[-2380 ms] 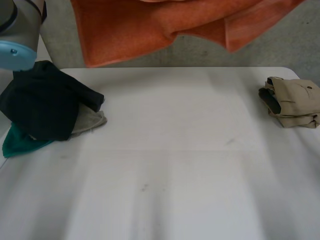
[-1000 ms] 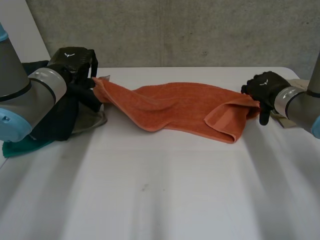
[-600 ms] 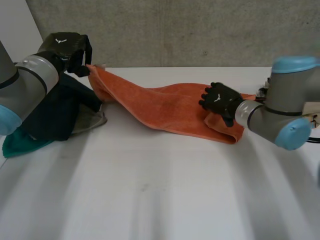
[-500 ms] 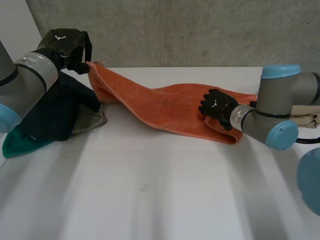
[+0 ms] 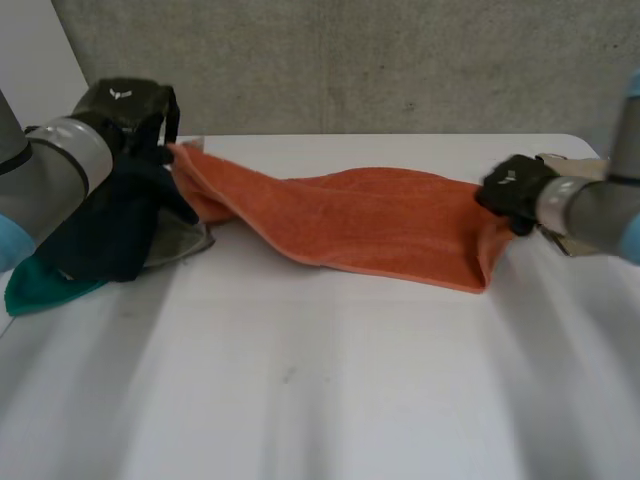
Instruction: Fold the laundry.
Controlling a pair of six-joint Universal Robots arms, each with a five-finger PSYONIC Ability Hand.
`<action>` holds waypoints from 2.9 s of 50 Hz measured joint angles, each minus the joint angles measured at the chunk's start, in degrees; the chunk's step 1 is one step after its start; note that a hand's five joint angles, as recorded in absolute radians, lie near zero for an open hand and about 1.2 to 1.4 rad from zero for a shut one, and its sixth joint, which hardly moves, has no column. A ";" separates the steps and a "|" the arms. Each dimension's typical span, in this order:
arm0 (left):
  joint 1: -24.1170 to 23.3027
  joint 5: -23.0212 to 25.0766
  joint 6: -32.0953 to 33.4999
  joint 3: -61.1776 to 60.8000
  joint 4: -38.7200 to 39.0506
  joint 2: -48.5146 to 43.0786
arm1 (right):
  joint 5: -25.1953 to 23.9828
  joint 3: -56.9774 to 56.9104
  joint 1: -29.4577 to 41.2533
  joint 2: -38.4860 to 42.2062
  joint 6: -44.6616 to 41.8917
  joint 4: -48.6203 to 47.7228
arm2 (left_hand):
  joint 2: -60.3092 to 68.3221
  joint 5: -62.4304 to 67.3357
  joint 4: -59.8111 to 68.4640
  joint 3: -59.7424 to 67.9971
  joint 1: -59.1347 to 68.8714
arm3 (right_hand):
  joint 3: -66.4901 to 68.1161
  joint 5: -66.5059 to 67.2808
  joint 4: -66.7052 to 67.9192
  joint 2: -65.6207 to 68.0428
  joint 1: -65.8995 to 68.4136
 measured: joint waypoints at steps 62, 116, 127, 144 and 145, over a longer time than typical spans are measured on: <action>0.68 -10.12 -8.81 46.36 12.11 -20.31 | 7.57 6.02 -7.63 -13.83 50.58 -60.21 | 0.13 0.00 0.06 0.04 0.00 | 0.25 0.81 0.26 0.00 0.00; 8.89 1.19 26.11 -16.45 -19.70 2.30 | -5.46 41.71 -19.81 -20.61 3.46 -11.00 | 0.16 0.00 0.06 0.04 0.00 | 0.26 0.89 0.27 0.00 0.00; 5.41 -4.17 14.47 0.77 -18.83 -9.34 | -3.14 33.65 -18.23 -13.83 16.29 -23.12 | 0.16 0.00 0.06 0.04 0.00 | 0.26 0.89 0.27 0.00 0.00; 1.88 -14.92 10.05 17.76 -22.57 -21.74 | 5.60 20.78 -12.46 -2.61 18.48 -30.10 | 0.16 0.00 0.06 0.04 0.00 | 0.26 0.89 0.27 0.00 0.00; 1.79 -15.08 10.06 18.16 -22.64 -22.12 | 5.90 20.32 -12.30 -2.21 18.38 -30.14 | 0.16 0.00 0.06 0.04 0.00 | 0.26 0.89 0.27 0.00 0.00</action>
